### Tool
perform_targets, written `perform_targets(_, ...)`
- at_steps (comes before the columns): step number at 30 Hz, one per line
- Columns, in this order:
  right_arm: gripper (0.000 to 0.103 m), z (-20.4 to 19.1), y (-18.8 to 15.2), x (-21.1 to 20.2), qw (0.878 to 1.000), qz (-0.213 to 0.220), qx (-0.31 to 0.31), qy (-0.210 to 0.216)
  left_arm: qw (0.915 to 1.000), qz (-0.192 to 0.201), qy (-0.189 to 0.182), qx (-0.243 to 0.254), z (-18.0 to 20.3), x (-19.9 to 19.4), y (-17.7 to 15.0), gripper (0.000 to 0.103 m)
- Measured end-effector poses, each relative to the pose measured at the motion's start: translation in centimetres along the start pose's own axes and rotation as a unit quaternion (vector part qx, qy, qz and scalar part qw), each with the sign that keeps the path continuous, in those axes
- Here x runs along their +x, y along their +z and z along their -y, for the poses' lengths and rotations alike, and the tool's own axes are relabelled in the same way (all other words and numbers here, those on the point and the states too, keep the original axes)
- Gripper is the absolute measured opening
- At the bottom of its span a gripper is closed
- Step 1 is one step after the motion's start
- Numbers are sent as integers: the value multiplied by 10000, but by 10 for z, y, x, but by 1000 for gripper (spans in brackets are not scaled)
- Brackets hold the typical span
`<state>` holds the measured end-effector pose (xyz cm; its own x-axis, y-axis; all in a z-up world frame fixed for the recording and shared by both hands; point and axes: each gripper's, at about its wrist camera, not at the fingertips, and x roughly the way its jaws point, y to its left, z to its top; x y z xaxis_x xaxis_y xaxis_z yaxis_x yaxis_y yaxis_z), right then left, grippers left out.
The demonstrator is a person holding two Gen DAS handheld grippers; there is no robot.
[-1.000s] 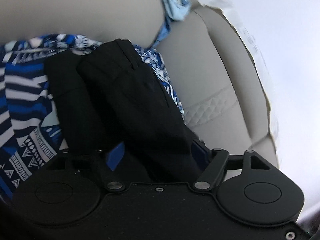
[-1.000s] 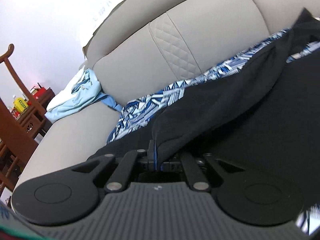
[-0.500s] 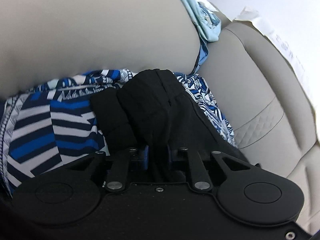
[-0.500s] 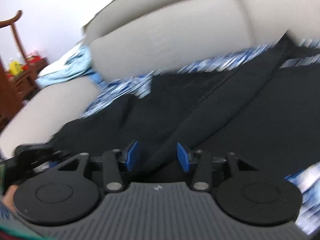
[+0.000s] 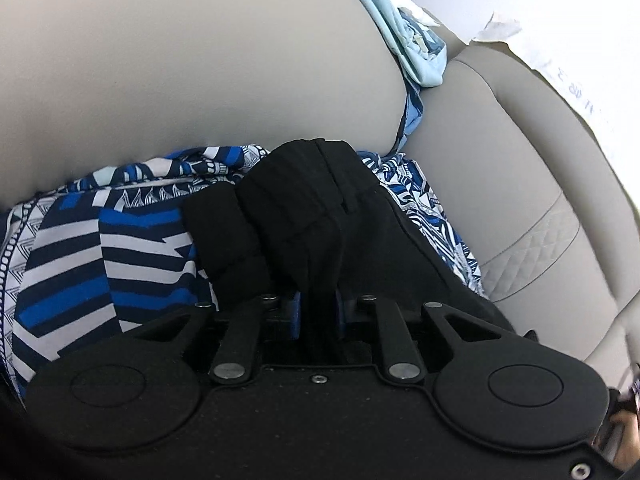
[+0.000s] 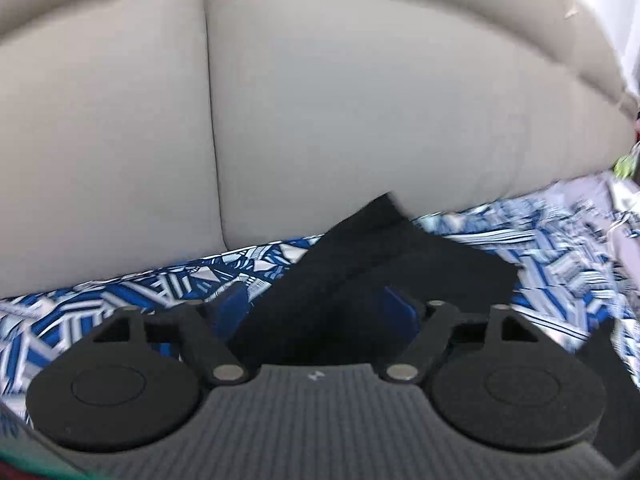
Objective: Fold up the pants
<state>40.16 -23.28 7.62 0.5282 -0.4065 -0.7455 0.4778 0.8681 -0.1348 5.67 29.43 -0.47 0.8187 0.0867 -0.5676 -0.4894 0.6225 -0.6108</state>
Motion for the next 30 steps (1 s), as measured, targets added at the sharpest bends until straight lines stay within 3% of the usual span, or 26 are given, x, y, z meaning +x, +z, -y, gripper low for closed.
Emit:
perform_targets(4,89,-23,2,48,9969,-513,-417,-436,9999,57,136,54,4,2,1,16)
perform_targets(7,82,-16,-7,54,9985,-453,-116,-277,9997,113,198,106,5,5,2,16)
perform_targets(8,62,-10,-5,54,9988,-470,103,-32,9996,132,219,128,6,6,1,16)
perform_targets(9,26,-6,-5,52,9987,-449,172,-149,9995,145,236,138,8,7,2,16)
perform_targets(10,2,-3,-5,49,9985,-424,147,-322,9995,158,247,155,8,7,2,16)
perform_targets(14,4,35,-11,28,9981,-207,556,-146,9993,183,247,197,7,5,0,16)
perform_targets(20,4,137,-59,-52,9922,825,925,-141,9995,198,210,162,5,3,-1,17)
perform_targets(26,5,254,-155,-86,9862,664,1503,-185,9995,172,243,127,5,2,-1,17)
perform_targets(28,5,280,-187,-89,9848,613,1613,-174,9994,163,275,153,5,2,-1,17)
perform_targets(30,4,297,-211,-90,9837,534,1655,-463,9992,147,331,187,7,3,0,17)
